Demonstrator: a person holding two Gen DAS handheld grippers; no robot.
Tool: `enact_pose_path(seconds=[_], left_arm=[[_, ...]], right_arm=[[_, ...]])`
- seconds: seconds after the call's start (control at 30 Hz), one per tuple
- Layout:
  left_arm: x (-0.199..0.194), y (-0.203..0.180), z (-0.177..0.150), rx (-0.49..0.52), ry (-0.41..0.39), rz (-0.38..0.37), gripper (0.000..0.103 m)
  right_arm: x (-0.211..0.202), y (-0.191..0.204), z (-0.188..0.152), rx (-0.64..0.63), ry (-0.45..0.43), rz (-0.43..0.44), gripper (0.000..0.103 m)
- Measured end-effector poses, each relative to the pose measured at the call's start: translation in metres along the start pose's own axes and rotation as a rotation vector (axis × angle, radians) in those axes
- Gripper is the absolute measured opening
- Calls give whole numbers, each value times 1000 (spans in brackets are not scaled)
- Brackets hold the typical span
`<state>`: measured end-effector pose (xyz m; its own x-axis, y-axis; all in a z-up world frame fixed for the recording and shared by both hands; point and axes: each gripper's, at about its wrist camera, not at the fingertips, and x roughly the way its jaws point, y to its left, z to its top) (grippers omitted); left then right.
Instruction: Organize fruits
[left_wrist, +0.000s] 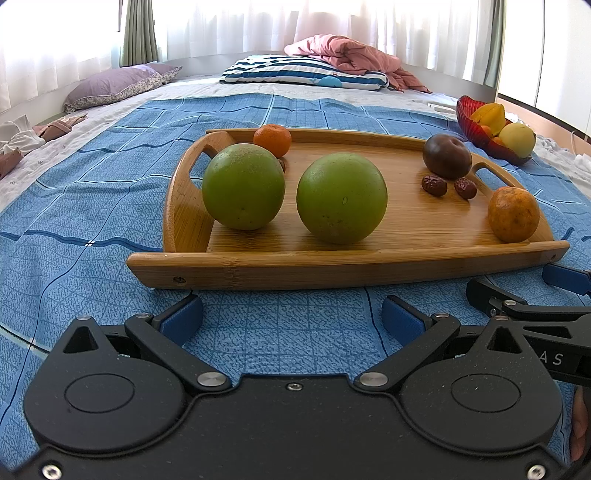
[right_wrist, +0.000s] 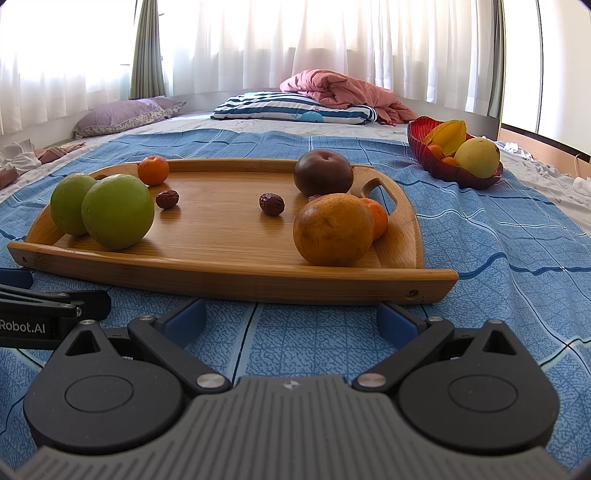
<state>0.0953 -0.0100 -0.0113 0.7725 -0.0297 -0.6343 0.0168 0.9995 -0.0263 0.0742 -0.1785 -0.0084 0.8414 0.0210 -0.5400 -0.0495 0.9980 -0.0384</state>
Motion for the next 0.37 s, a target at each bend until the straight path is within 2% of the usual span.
enact_pose_path(seconds=[0.37], left_arm=[[-1, 0, -1, 0, -4, 1, 103]], right_arm=[[0, 0, 0, 1, 0, 1, 103]])
